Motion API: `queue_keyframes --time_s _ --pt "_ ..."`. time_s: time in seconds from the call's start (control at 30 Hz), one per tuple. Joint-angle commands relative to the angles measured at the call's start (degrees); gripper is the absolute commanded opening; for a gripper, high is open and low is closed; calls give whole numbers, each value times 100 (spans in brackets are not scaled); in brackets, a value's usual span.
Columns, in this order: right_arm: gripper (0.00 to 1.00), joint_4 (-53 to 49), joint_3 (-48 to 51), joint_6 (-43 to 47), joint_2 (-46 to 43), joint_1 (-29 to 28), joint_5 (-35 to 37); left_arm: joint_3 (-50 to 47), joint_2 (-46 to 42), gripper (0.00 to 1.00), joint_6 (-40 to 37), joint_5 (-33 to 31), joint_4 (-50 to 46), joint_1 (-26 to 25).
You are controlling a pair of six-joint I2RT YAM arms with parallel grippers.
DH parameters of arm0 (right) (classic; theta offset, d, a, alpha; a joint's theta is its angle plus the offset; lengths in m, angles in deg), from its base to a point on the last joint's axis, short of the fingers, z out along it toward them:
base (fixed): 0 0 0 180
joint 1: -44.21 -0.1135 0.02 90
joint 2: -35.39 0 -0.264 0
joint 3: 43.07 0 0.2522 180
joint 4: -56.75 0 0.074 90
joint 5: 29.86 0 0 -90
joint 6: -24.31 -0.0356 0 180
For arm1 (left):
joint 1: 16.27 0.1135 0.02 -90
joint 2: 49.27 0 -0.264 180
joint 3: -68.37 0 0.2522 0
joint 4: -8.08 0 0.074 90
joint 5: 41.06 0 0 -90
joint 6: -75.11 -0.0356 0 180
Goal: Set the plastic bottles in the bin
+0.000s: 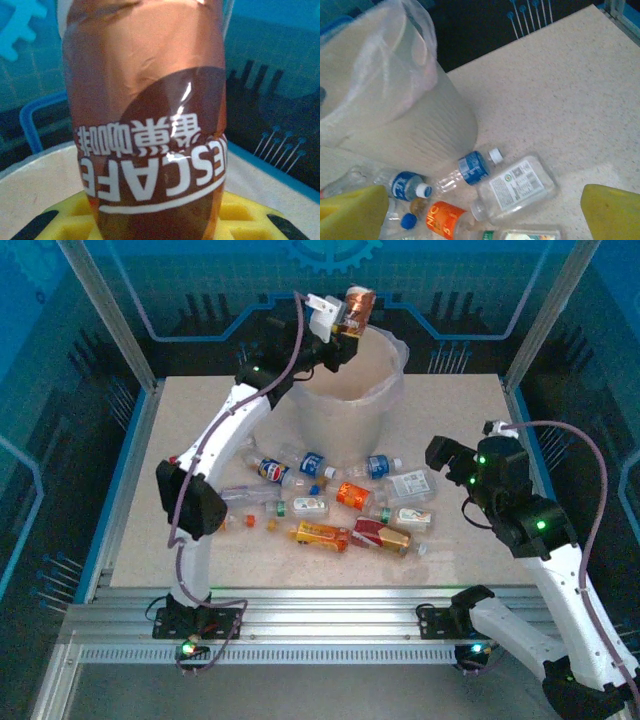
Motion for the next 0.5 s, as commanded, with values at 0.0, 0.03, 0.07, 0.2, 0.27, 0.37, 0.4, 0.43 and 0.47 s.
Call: queue_keyframes --time_s 0.0,0.03,0.07,0.2,0.27,0.37,0.4,0.43,0.47 --pt "100 -441 164 -199 -82 126 162 596 387 26 -327 -15 -964 39" --pt "100 -507 217 -229 -84 159 154 656 462 27 -387 -26 -1072 58" --pt "100 -572 270 -272 -75 202 128 682 513 28 -450 -39 -1158 64" --pt "100 -748 548 -392 -15 477 -206 687 662 29 -691 -70 -1434 106" --pt "100 -748 762 -484 10 655 -501 683 747 30 -881 -101 -1558 111" --pt "100 -630 1151 -594 4 880 -955 681 844 37 -1079 -189 -1660 122" --pt "100 -565 1275 -611 -5 926 -1089 682 875 40 -1118 -194 -1672 124" --pt "100 -486 1412 -614 -13 959 -1237 684 906 44 -1149 -200 -1681 118" --pt "100 -406 1539 -578 -6 977 -1370 685 932 48 -1174 -194 -1689 123"
